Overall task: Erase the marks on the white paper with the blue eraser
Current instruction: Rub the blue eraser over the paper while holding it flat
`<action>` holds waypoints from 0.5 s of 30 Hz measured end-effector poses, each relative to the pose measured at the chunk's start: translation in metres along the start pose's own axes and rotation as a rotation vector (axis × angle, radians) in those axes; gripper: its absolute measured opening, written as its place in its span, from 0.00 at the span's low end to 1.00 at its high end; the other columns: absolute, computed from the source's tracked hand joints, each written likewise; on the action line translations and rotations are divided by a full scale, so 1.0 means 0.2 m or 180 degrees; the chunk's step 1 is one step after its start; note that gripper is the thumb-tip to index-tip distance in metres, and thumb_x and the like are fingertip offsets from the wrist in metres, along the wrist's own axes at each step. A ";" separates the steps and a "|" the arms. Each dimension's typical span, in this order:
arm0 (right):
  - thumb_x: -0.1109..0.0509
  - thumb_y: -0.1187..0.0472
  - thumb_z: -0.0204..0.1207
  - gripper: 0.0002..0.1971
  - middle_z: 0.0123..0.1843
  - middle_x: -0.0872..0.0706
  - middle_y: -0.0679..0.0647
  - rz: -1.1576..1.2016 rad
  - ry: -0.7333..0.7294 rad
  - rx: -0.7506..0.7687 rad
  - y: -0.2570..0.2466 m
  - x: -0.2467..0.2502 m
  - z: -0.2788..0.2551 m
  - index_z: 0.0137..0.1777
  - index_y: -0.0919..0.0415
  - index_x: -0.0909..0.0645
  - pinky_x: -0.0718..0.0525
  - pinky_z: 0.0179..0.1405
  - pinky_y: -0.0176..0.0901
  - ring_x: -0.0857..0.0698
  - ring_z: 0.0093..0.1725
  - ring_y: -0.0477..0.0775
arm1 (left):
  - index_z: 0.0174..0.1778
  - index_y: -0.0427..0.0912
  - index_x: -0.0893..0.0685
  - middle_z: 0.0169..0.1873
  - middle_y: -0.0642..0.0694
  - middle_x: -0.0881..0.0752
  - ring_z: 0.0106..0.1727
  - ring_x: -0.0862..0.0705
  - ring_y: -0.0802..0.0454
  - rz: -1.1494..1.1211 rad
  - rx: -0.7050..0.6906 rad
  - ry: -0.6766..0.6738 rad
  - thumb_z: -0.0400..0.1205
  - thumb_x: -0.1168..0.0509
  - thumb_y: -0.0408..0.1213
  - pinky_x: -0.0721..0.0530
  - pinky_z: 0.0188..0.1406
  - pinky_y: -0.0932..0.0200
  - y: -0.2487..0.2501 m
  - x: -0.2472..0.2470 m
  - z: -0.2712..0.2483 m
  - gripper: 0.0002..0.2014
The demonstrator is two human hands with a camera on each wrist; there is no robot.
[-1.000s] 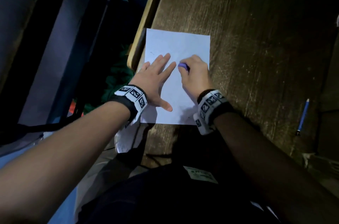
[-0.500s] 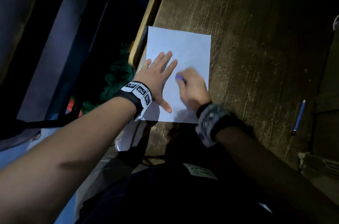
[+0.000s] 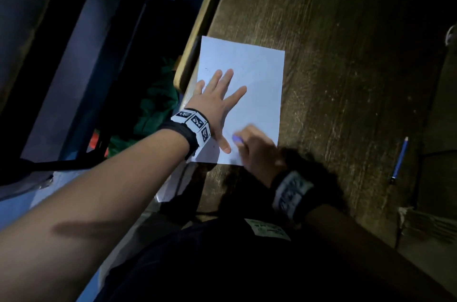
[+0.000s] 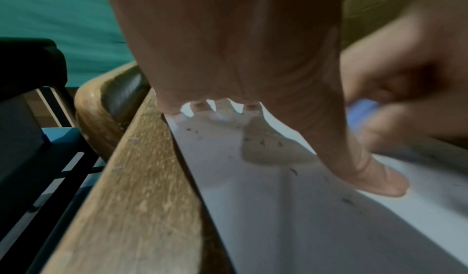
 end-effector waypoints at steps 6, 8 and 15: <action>0.30 0.71 0.77 0.03 0.40 0.18 0.58 -0.0015 0.0148 0.0107 0.06 0.11 0.24 0.45 0.65 0.15 0.22 0.45 0.50 0.21 0.42 0.54 | 0.88 0.58 0.70 0.84 0.39 0.78 0.86 0.75 0.33 0.0050 0.0109 -0.0052 0.44 0.22 0.80 0.58 0.81 0.22 0.00 0.03 0.02 0.85; 0.31 0.69 0.78 0.04 0.42 0.18 0.56 0.0005 0.0496 -0.0249 0.14 0.16 0.37 0.47 0.64 0.14 0.21 0.45 0.44 0.20 0.42 0.52 | 0.87 0.58 0.71 0.84 0.39 0.78 0.85 0.75 0.33 0.0012 0.0132 -0.0085 0.42 0.21 0.79 0.58 0.82 0.22 0.00 0.02 0.03 0.87; 0.29 0.72 0.74 0.04 0.45 0.16 0.57 0.0026 -0.0332 0.0160 0.04 0.03 -0.11 0.46 0.65 0.15 0.18 0.47 0.48 0.15 0.46 0.58 | 0.87 0.58 0.73 0.83 0.38 0.79 0.85 0.76 0.33 0.0142 0.0174 -0.0086 0.43 0.23 0.81 0.57 0.81 0.22 -0.01 0.01 0.04 0.86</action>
Point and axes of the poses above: each hand's wrist, its own z-axis towards the middle knuckle, its own x-axis out of the back of the hand, y = z × x, the point moved 8 cm from there along z, towards the middle knuckle
